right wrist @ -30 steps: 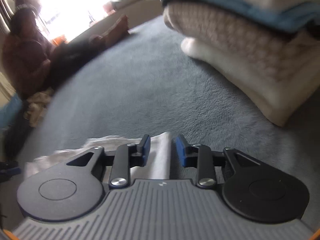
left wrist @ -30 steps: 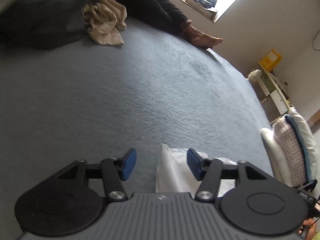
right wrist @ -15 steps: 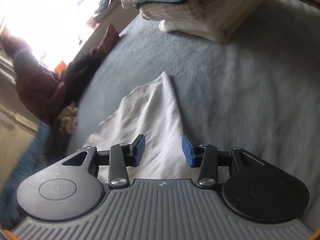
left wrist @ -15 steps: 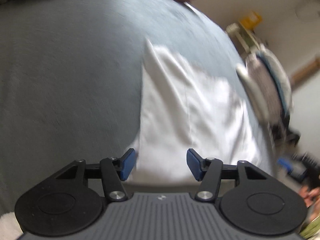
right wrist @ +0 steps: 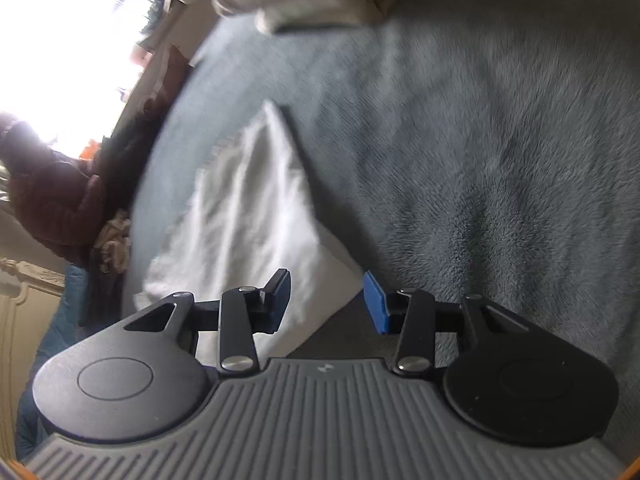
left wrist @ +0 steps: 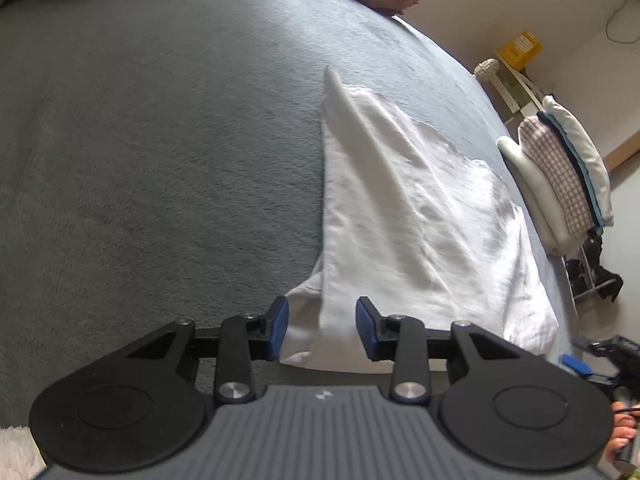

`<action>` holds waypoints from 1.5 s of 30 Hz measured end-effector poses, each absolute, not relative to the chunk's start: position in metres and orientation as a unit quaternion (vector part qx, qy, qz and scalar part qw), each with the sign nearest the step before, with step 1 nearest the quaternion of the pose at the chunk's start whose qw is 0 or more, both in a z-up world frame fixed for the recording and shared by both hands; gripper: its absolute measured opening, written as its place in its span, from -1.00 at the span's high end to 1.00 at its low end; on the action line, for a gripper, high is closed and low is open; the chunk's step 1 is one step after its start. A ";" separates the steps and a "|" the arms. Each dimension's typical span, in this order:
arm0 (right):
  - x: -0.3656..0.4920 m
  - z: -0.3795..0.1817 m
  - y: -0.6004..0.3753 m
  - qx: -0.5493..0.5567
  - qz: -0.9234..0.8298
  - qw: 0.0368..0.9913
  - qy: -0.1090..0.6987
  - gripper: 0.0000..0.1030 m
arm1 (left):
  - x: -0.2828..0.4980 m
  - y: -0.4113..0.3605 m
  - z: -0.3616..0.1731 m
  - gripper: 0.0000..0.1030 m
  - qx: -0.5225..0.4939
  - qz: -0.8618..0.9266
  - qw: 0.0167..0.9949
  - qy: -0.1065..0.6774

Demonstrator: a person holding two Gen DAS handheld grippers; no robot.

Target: Fold clothes

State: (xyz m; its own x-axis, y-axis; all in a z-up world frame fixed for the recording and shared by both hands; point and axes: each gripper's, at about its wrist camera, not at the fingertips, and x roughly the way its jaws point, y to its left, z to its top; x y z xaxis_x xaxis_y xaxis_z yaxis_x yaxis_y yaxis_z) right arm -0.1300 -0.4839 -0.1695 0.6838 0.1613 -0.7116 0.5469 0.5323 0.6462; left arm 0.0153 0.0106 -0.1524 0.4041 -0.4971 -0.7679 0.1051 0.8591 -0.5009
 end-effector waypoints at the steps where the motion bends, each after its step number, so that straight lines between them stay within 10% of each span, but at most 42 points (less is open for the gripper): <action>1: -0.125 -0.178 -0.486 0.482 -0.122 0.780 0.380 0.22 | 0.017 0.011 -0.155 0.58 -0.192 -0.184 0.814 0.516; 3: -0.116 -0.194 -0.490 0.510 -0.121 0.761 0.382 0.30 | 0.017 0.011 -0.157 0.76 -0.184 -0.179 0.814 0.521; 6: -0.105 -0.196 -0.483 0.477 -0.135 0.773 0.395 0.99 | 0.016 0.010 -0.159 0.98 -0.162 -0.164 0.820 0.523; 18: -0.111 -0.212 -0.486 0.500 -0.183 0.749 0.395 0.96 | 0.017 0.017 -0.159 0.95 -0.143 -0.139 0.825 0.529; 22: -0.125 -0.187 -0.489 0.507 -0.183 0.758 0.368 0.67 | 0.011 0.031 -0.139 0.54 -0.167 -0.114 0.833 0.515; 28: -0.115 -0.147 -0.459 0.467 -0.127 0.799 0.357 0.66 | -0.004 -0.001 -0.093 0.46 -0.101 -0.143 0.878 0.444; 36: -0.056 -0.190 -0.417 0.416 -0.101 0.807 0.407 0.67 | 0.029 -0.071 -0.151 0.46 -0.105 -0.180 0.851 0.482; 38: -0.054 -0.200 -0.422 0.416 -0.113 0.805 0.408 0.85 | 0.035 -0.065 -0.162 0.72 -0.107 -0.174 0.846 0.492; 45: -0.037 -0.167 -0.425 0.349 -0.071 0.846 0.396 0.76 | 0.049 -0.062 -0.118 0.08 -0.080 -0.219 0.860 0.453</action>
State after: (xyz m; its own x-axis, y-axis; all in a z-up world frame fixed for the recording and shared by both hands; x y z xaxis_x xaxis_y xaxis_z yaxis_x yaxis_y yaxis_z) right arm -0.0370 -0.4253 -0.1668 0.6757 0.1565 -0.7204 0.3967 0.7465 0.5343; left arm 0.0487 -0.0621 -0.1183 0.4935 -0.4502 -0.7441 0.3047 0.8909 -0.3369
